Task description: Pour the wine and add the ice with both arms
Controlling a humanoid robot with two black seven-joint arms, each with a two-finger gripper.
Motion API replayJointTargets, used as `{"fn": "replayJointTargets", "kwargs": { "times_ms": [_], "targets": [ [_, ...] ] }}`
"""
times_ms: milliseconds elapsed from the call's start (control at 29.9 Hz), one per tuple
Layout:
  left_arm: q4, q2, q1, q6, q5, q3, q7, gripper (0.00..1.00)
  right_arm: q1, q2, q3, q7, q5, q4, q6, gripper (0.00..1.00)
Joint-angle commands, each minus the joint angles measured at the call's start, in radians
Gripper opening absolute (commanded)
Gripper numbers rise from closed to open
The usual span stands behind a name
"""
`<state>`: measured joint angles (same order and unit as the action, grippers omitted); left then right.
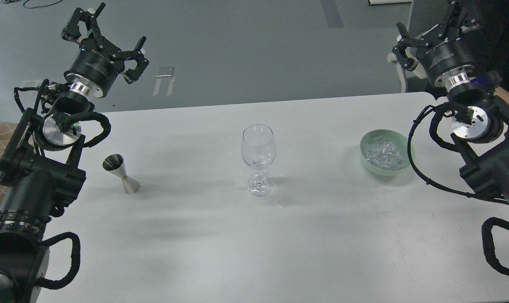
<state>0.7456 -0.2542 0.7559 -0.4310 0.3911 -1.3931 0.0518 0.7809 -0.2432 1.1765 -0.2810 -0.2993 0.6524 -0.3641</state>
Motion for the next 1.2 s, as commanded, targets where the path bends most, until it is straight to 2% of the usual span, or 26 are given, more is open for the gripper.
{"fn": "replayJointTargets", "kwargs": {
  "times_ms": [0,334,468,601,668,802,869,1170],
  "targets": [
    [0.005,0.007,-0.012,0.003,-0.003,-0.003,-0.006,0.98,0.001,0.007,-0.002,0.002,-0.001,0.004,-0.003,1.0],
    [0.066,0.0,-0.026,0.0,-0.029,-0.015,0.009,0.98,0.0,0.007,-0.002,0.01,-0.001,0.004,-0.003,1.0],
    [0.077,0.001,-0.03,0.012,-0.034,-0.009,0.039,0.98,-0.002,0.007,-0.002,0.019,0.0,0.006,-0.001,1.0],
    [0.078,0.001,-0.03,0.02,-0.035,-0.015,0.054,0.98,-0.005,0.007,0.003,0.114,0.008,0.013,0.004,1.0],
    [0.078,0.001,-0.03,0.028,-0.038,-0.015,0.056,0.98,-0.005,0.009,0.003,0.123,0.009,0.016,0.004,1.0],
    [0.078,-0.004,-0.032,0.031,-0.061,-0.015,0.062,0.98,-0.005,0.01,0.006,0.123,0.009,0.016,0.01,1.0],
    [0.078,-0.004,-0.032,0.031,-0.08,-0.015,0.088,0.98,-0.003,0.01,0.008,0.123,0.009,0.016,0.011,1.0],
    [0.115,-0.005,-0.065,0.032,-0.08,-0.006,0.1,0.98,-0.012,0.01,0.014,0.109,0.014,0.035,0.007,1.0]
  ]
}}
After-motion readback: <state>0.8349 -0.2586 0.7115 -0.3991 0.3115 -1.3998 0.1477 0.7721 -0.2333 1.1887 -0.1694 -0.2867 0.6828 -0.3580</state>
